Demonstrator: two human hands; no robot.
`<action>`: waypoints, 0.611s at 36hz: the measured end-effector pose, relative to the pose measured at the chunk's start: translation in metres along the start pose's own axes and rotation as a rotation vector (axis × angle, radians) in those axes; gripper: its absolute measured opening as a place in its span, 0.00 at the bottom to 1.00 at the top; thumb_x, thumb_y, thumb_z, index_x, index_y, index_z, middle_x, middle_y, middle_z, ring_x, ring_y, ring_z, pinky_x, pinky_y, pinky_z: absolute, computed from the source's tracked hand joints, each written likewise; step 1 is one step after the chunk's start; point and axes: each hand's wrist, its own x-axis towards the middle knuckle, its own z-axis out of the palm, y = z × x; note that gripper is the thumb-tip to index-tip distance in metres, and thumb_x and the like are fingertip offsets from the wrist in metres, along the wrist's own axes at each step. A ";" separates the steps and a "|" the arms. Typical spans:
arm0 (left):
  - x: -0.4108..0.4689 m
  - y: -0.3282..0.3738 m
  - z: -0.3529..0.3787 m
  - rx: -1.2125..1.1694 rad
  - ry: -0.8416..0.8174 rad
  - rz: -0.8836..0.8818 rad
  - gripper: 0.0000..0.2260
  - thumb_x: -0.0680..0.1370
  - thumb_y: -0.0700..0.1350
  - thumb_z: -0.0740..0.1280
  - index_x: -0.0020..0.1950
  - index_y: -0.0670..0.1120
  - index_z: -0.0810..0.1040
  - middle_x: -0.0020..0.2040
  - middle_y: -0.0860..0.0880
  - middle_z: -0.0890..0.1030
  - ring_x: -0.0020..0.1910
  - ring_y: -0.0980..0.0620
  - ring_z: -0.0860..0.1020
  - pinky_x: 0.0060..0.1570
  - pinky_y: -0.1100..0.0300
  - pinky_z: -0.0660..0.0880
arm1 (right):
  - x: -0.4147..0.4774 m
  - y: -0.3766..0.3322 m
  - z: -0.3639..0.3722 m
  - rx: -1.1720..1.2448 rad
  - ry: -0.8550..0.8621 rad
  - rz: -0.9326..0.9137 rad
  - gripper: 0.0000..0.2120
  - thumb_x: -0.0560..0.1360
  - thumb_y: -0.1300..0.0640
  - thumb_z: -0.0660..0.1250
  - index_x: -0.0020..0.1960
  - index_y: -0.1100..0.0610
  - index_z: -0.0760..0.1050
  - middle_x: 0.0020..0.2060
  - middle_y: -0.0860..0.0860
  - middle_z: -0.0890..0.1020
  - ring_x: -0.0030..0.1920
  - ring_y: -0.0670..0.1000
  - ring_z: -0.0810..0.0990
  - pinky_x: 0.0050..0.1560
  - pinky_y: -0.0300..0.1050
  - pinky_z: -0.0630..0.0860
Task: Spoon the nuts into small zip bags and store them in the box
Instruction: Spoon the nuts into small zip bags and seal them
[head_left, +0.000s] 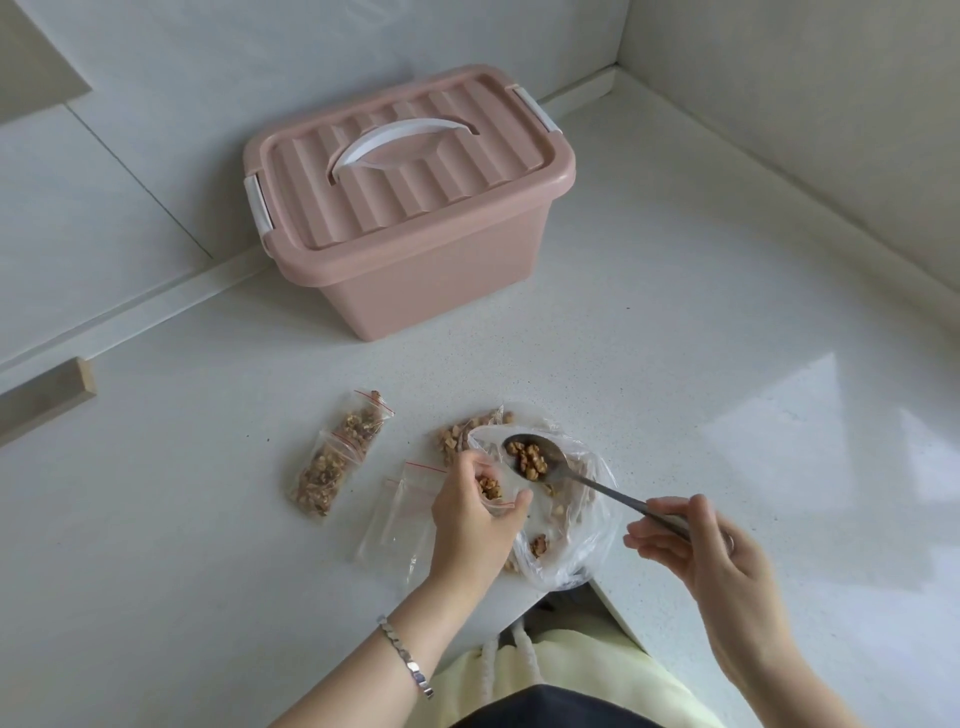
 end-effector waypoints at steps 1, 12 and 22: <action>0.001 0.000 0.001 0.005 -0.007 -0.007 0.16 0.70 0.44 0.73 0.45 0.54 0.66 0.44 0.54 0.74 0.39 0.57 0.78 0.37 0.71 0.70 | -0.002 -0.001 0.003 -0.020 -0.015 -0.044 0.36 0.55 0.25 0.67 0.40 0.58 0.80 0.34 0.60 0.83 0.36 0.55 0.83 0.38 0.39 0.79; 0.003 0.006 0.000 0.029 -0.029 -0.057 0.16 0.71 0.47 0.72 0.51 0.49 0.68 0.46 0.51 0.76 0.47 0.54 0.75 0.47 0.64 0.71 | -0.018 -0.014 0.014 -0.528 -0.138 -0.464 0.14 0.76 0.36 0.53 0.49 0.37 0.76 0.40 0.38 0.82 0.42 0.38 0.80 0.45 0.27 0.72; -0.004 0.002 -0.008 0.153 0.022 0.006 0.13 0.68 0.48 0.70 0.48 0.51 0.69 0.43 0.54 0.78 0.44 0.52 0.78 0.50 0.47 0.76 | -0.014 -0.023 0.024 -0.657 -0.202 -0.471 0.18 0.75 0.33 0.51 0.41 0.39 0.76 0.40 0.39 0.81 0.39 0.38 0.80 0.41 0.31 0.74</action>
